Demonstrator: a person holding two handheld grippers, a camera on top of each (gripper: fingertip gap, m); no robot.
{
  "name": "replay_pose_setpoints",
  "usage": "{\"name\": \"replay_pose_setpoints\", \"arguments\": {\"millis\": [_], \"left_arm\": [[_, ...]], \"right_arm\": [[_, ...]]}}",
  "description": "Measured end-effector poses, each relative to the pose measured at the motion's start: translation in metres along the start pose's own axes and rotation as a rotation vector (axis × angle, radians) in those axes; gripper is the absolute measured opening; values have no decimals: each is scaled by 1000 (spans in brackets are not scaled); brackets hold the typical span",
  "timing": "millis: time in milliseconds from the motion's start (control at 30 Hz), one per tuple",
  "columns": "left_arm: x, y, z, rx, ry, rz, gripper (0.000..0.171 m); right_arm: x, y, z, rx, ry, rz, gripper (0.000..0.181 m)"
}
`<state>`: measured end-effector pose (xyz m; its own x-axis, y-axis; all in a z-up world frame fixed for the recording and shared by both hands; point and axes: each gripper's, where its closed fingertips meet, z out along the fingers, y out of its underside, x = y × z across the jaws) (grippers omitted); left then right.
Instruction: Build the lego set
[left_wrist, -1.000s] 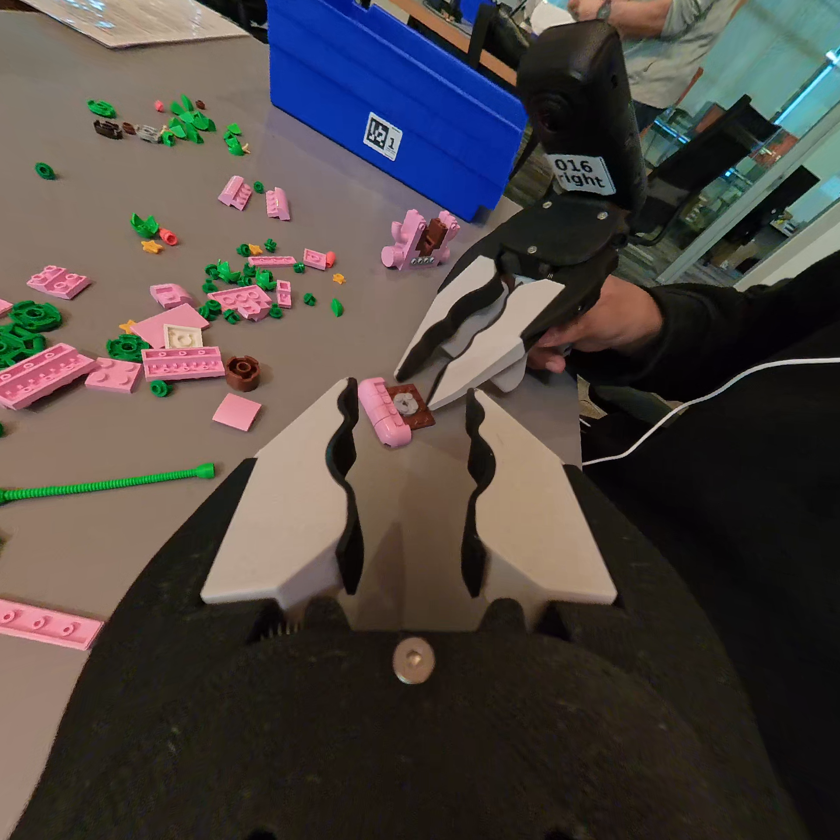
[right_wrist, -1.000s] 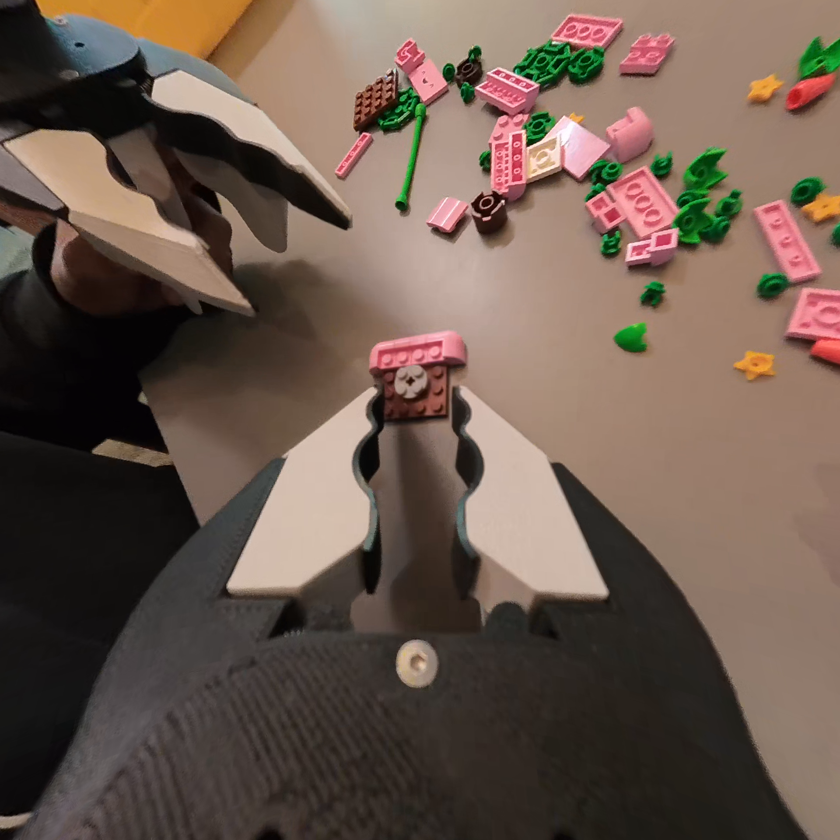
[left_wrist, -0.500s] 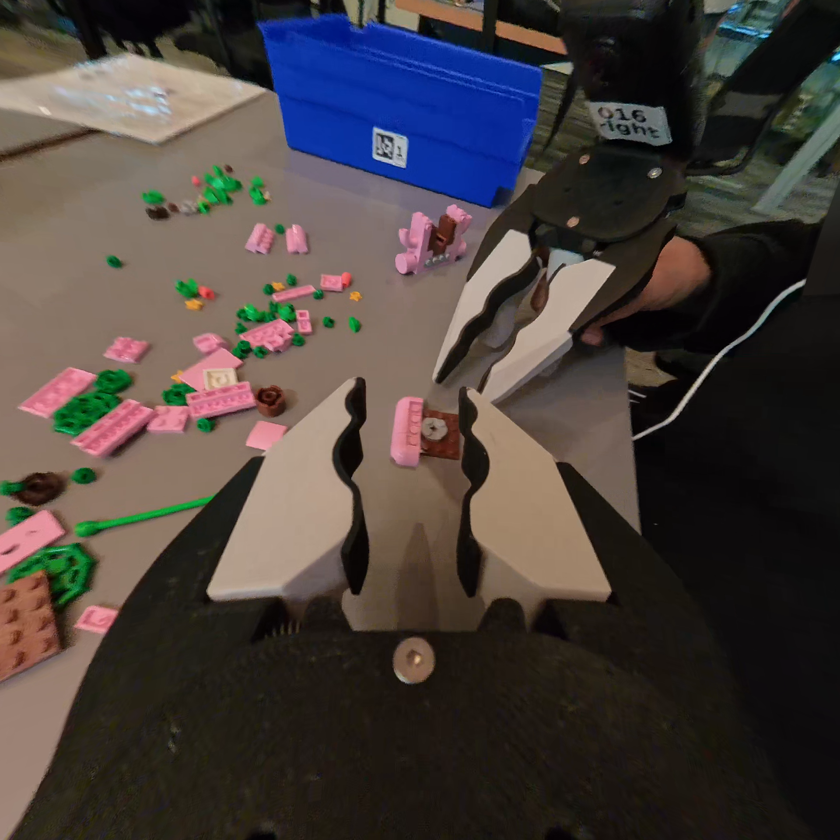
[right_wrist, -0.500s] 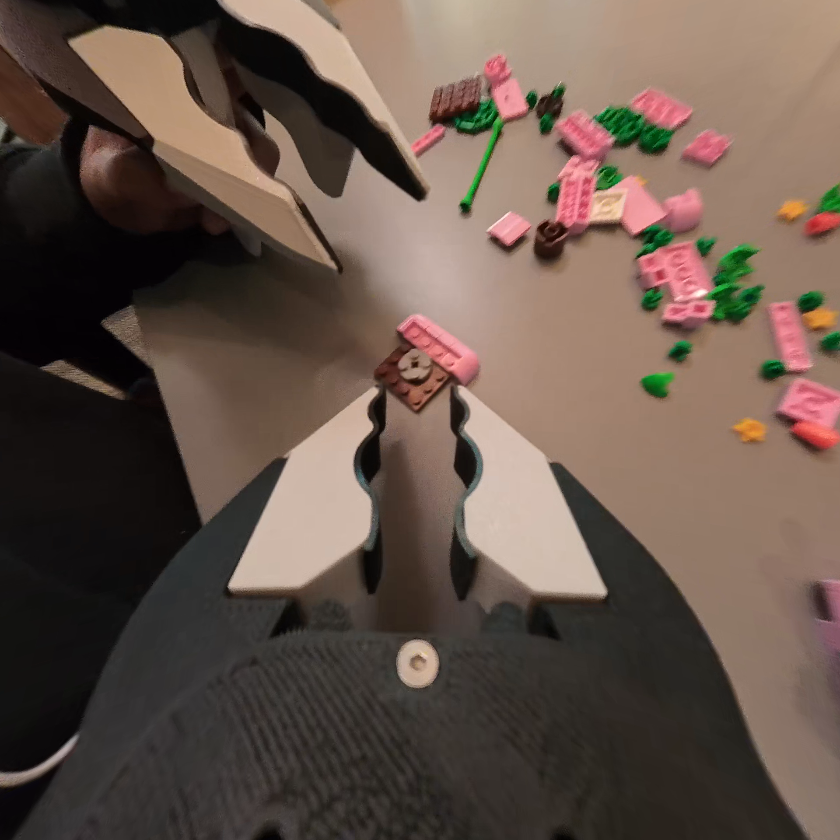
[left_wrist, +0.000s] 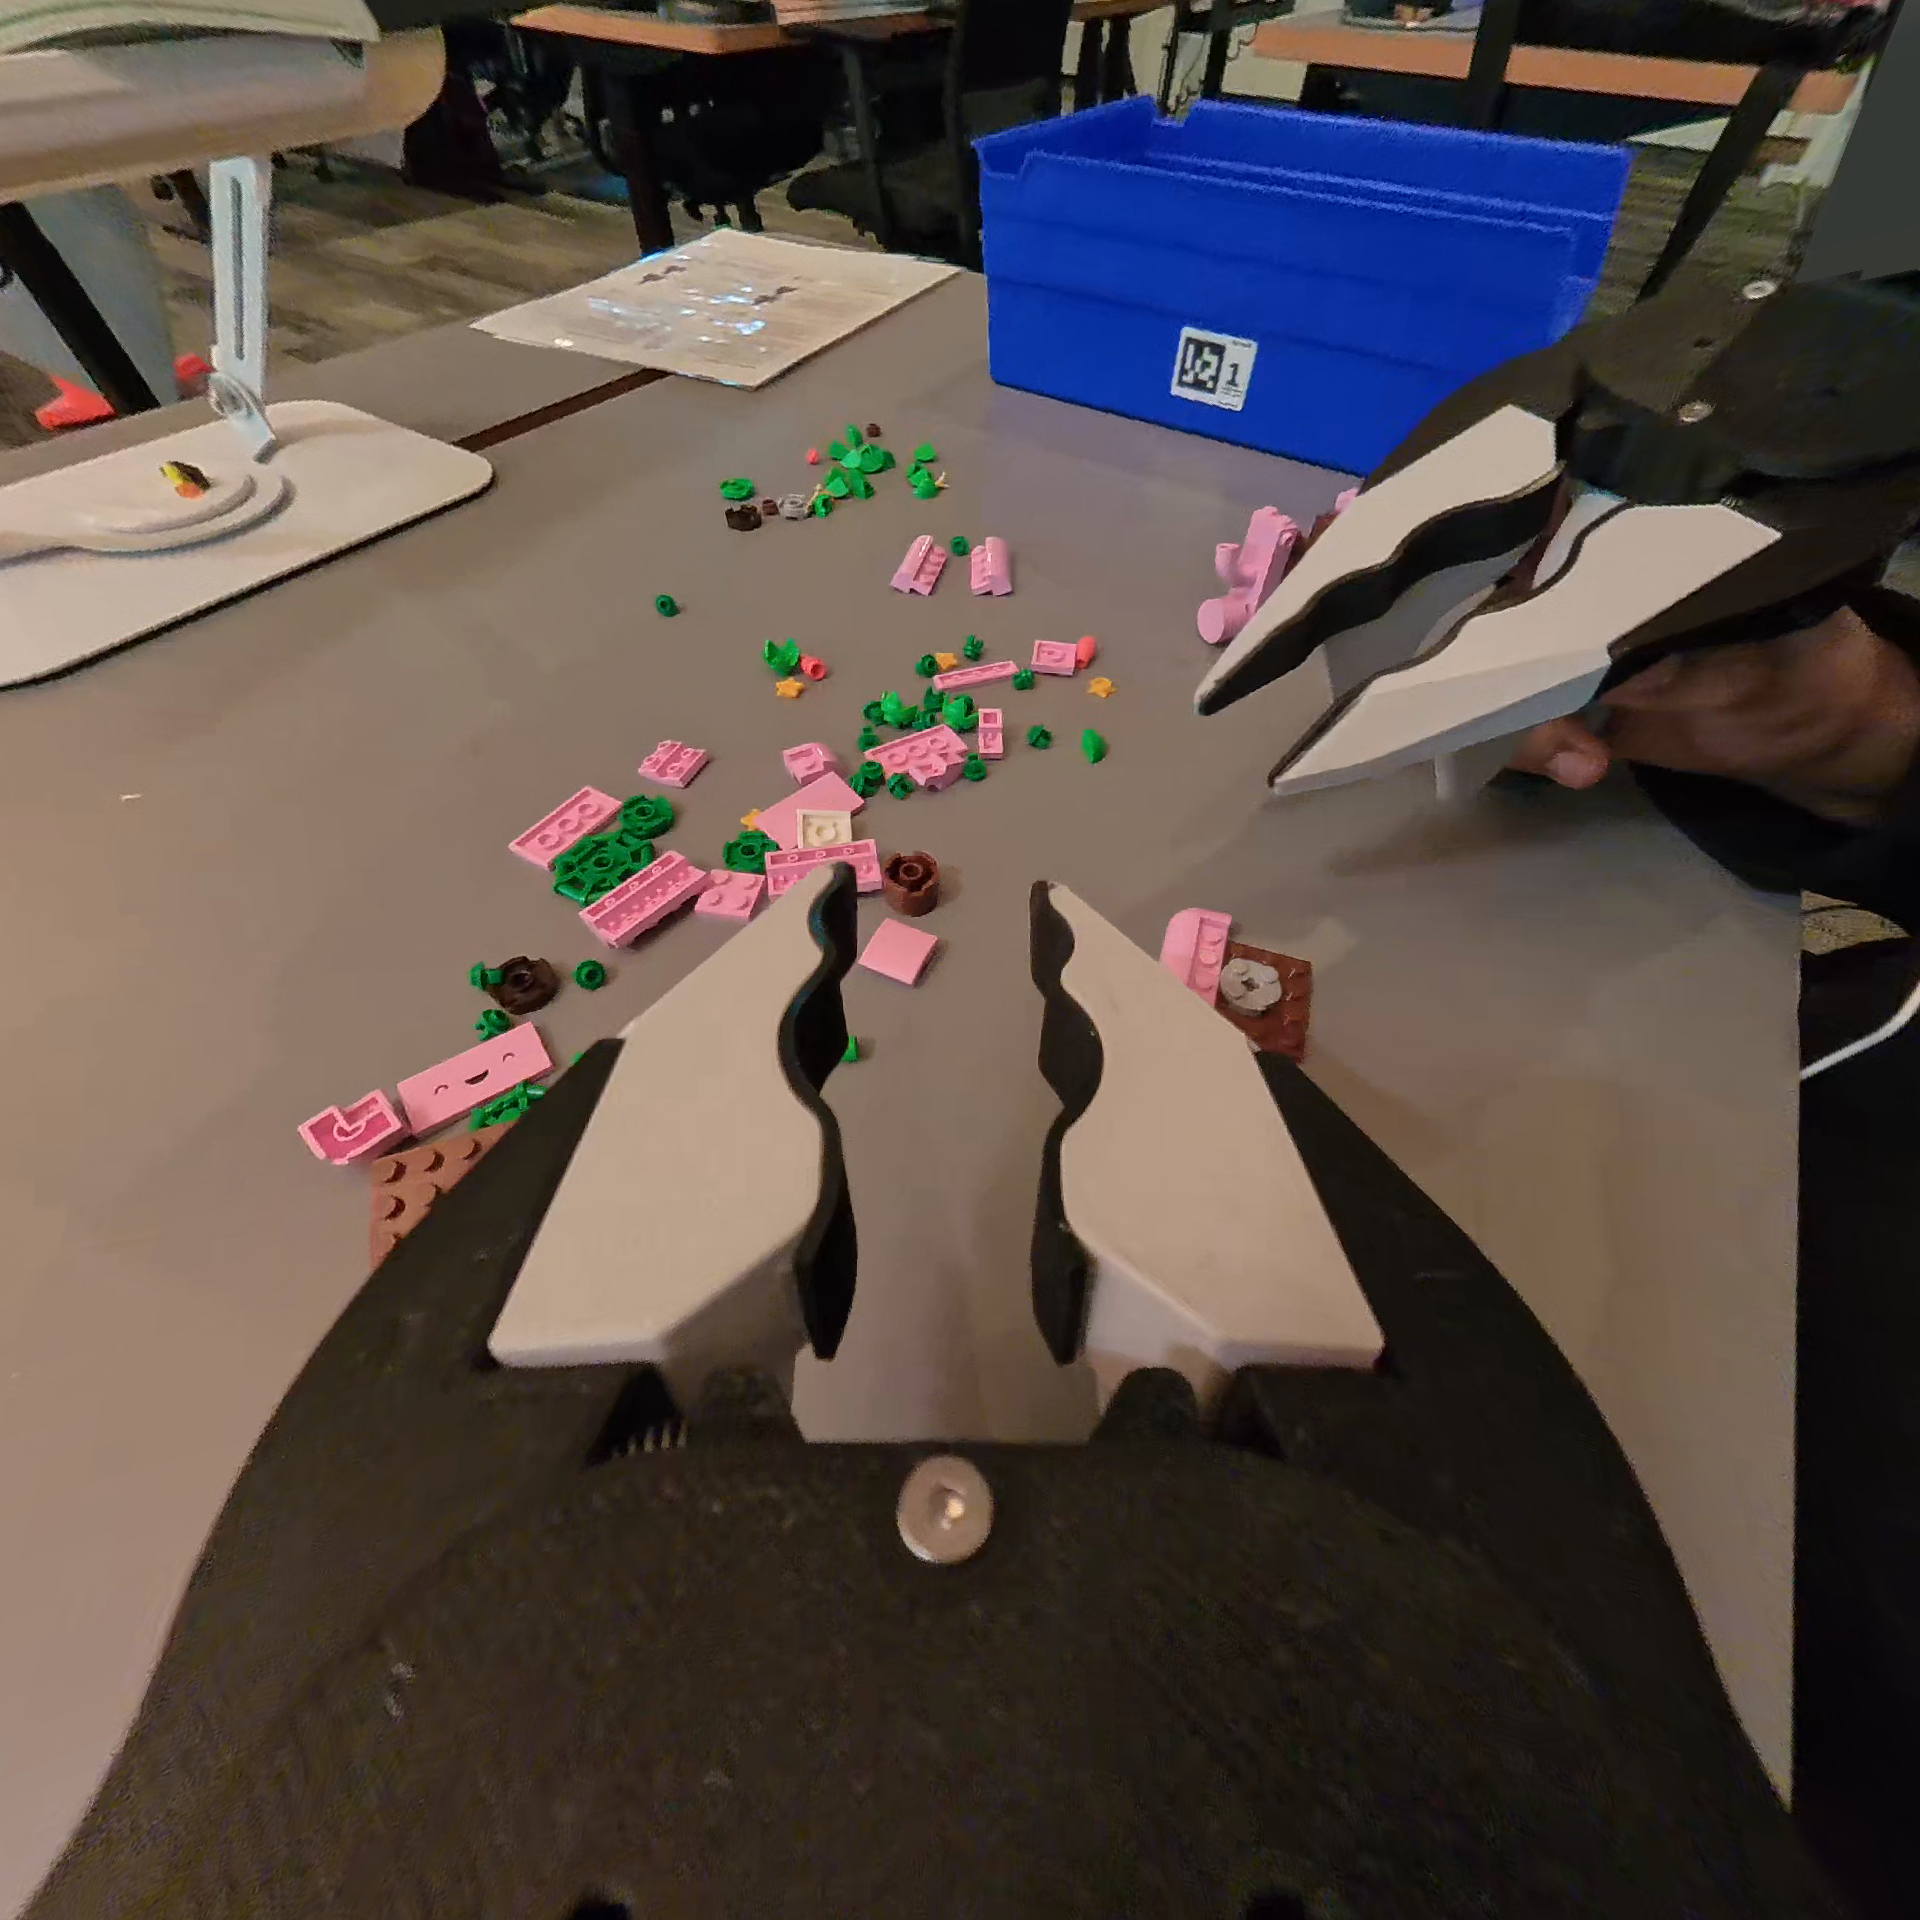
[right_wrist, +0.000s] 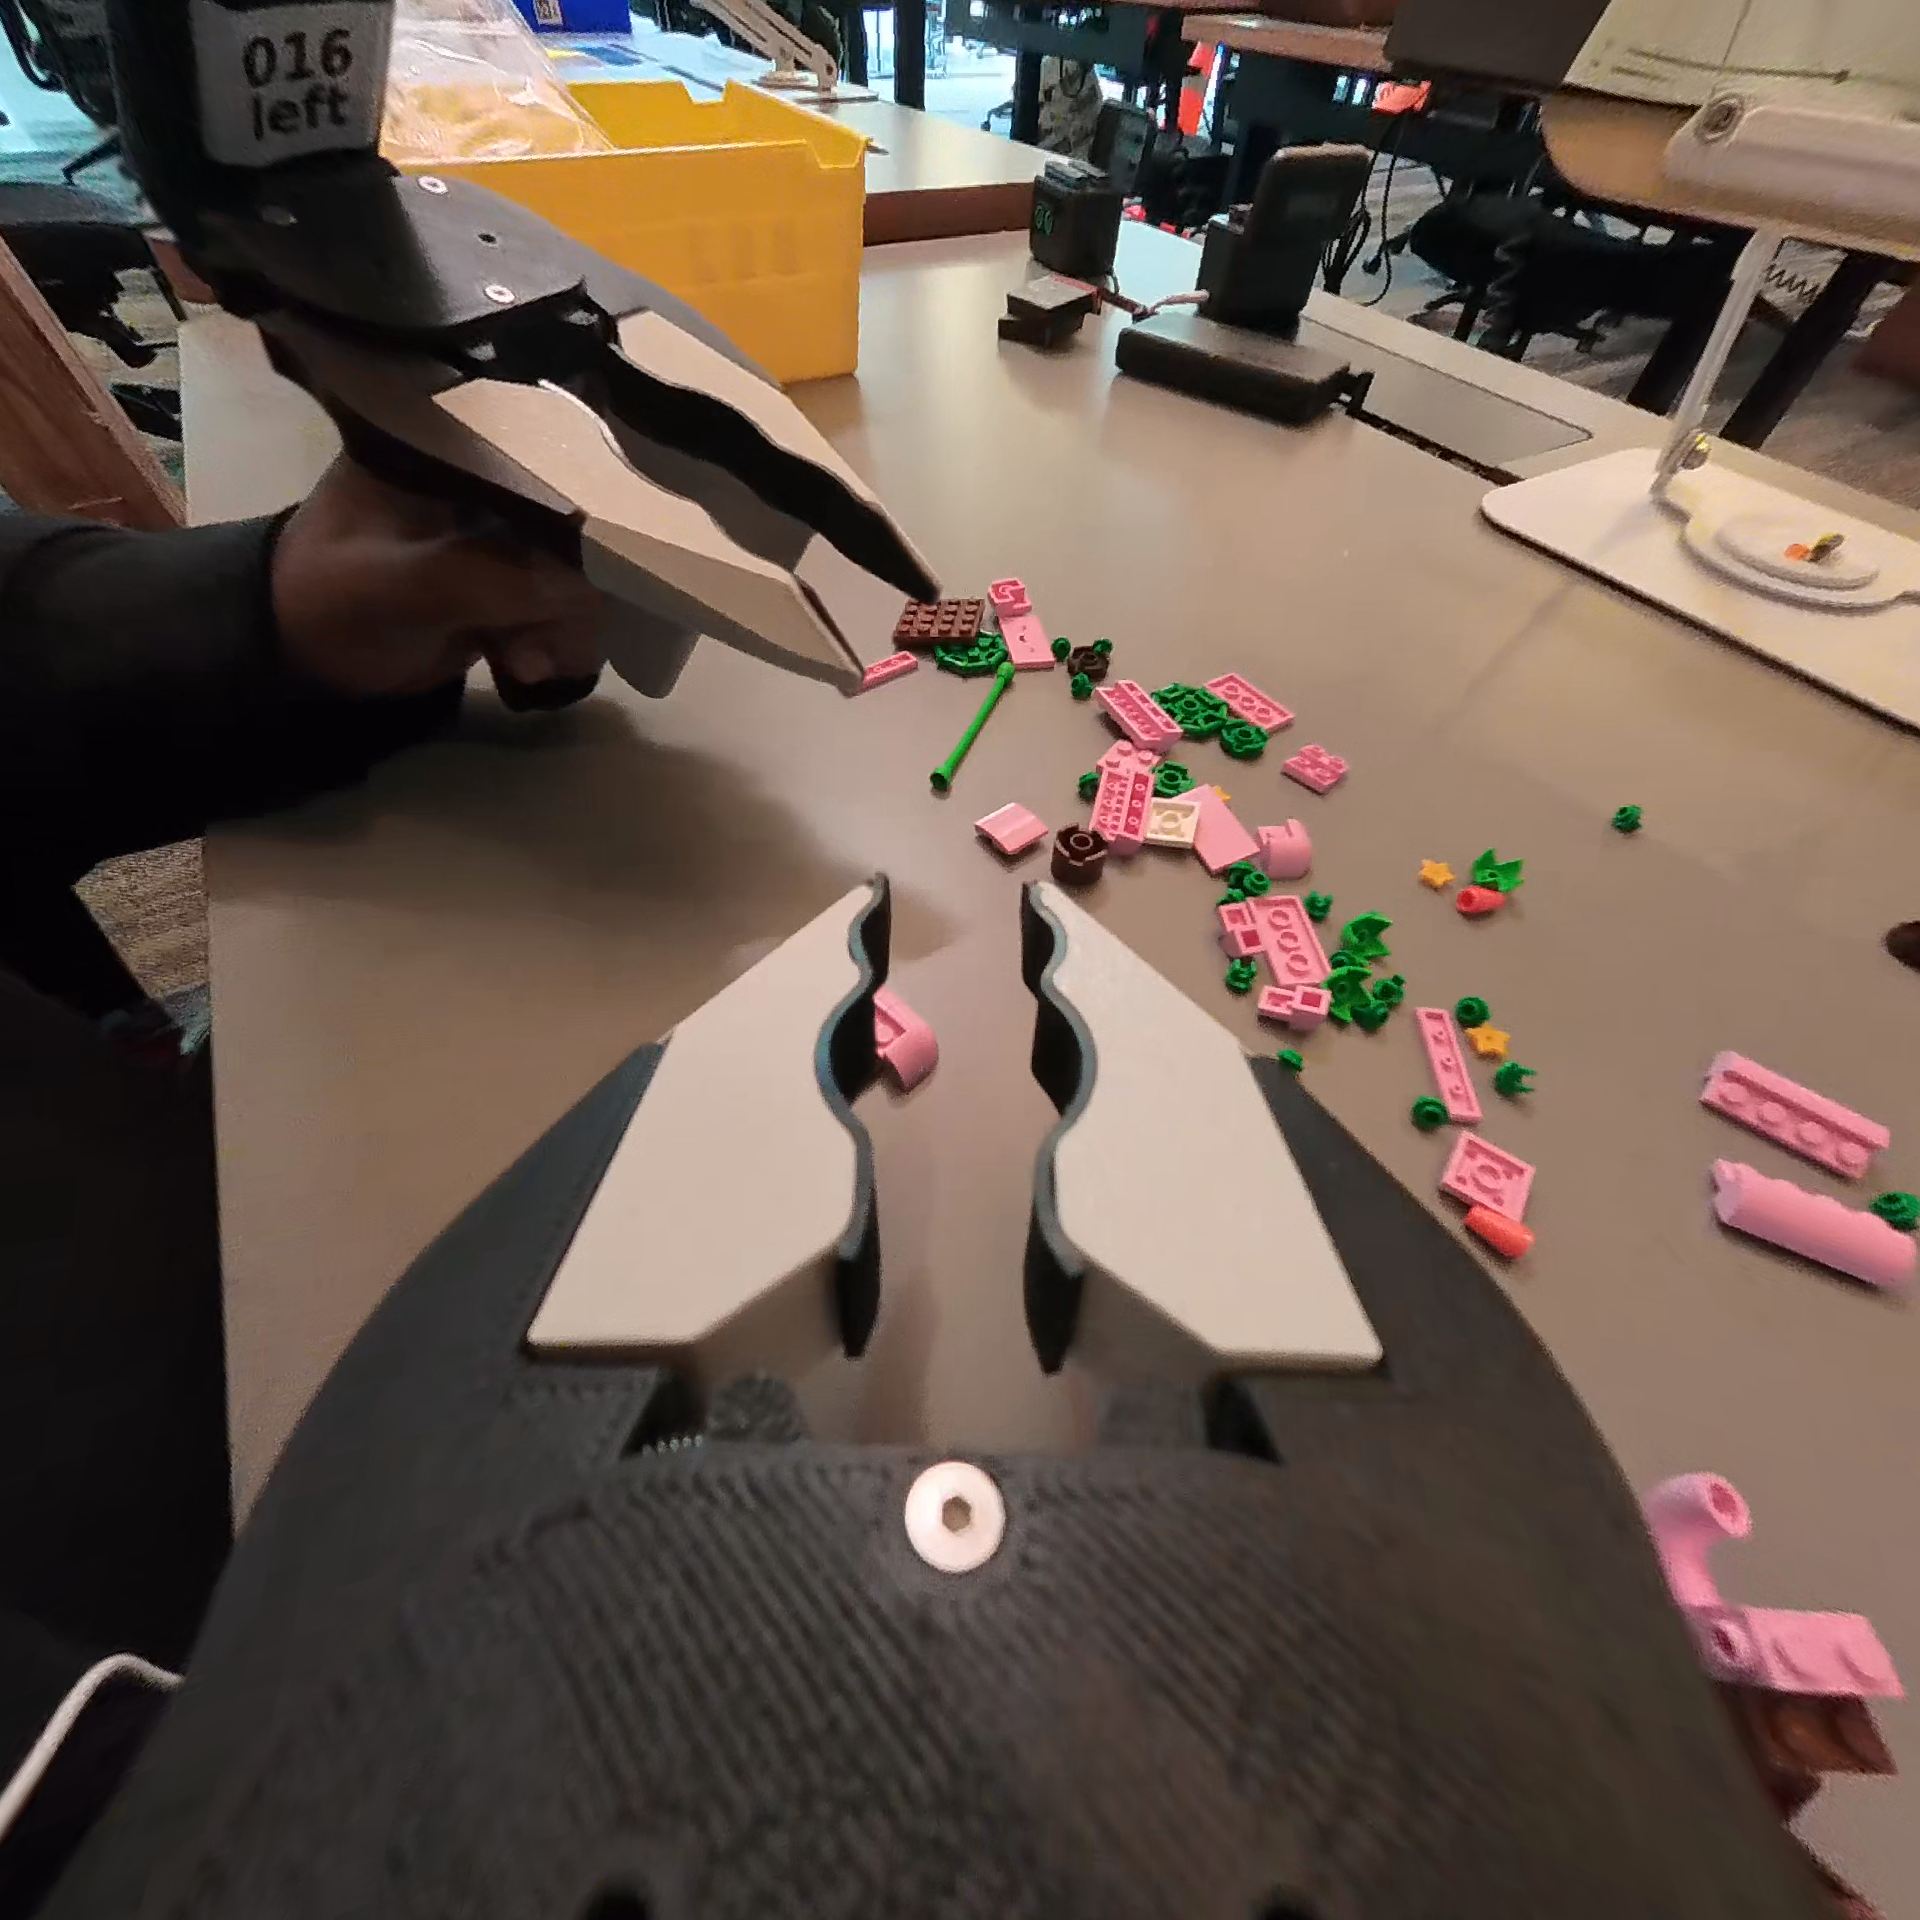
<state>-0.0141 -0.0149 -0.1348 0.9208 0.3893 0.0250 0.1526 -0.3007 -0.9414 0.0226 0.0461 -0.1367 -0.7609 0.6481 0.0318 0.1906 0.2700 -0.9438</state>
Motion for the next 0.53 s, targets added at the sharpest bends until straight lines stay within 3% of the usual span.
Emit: {"name": "replay_pose_setpoints", "arguments": {"millis": [300, 533], "left_arm": [[2, 7, 7, -58, 9, 16, 32], [7, 8, 7, -62, 26, 27, 32]], "right_arm": [[-5, 11, 9, -86, 12, -59, 17], [3, 15, 12, -119, -12, 50, 17]]}}
